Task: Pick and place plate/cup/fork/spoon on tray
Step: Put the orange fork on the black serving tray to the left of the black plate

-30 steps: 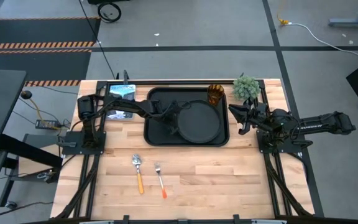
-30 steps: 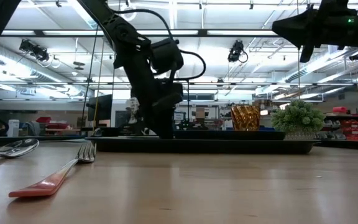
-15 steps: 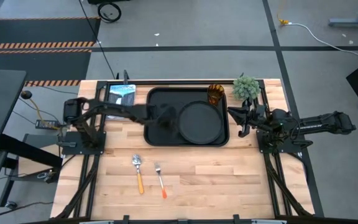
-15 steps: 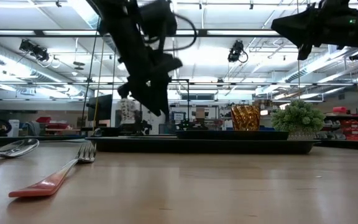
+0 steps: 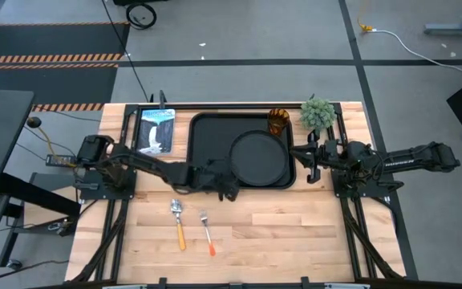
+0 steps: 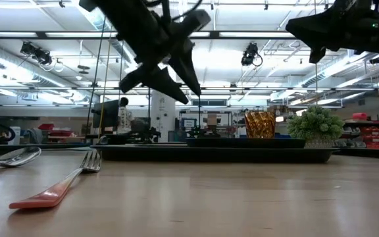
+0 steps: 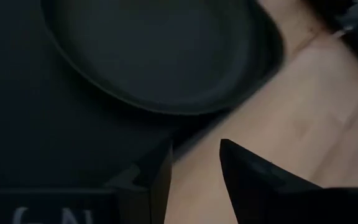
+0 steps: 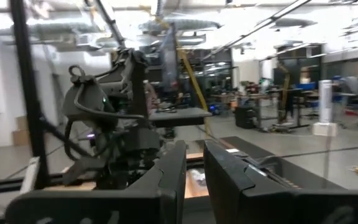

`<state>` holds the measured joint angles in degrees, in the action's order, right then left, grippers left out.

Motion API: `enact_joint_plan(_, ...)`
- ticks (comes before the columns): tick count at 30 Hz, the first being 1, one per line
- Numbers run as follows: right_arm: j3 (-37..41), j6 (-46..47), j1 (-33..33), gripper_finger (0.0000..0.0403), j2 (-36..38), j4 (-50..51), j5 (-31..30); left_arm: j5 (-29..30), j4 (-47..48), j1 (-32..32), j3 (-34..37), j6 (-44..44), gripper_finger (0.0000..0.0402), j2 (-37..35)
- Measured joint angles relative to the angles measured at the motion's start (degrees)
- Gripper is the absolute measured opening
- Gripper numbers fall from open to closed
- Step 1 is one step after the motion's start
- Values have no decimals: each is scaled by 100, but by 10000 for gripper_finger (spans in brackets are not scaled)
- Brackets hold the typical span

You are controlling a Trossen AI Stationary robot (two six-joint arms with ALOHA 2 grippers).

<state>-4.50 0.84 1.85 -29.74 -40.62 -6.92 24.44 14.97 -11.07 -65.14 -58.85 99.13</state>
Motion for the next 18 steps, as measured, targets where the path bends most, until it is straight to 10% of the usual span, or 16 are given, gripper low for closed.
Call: enact_joint_plan(18, 0, 1, 0, 64, 0, 102, 1260, 495, 156, -1825, -271, -4094, 122, 119)
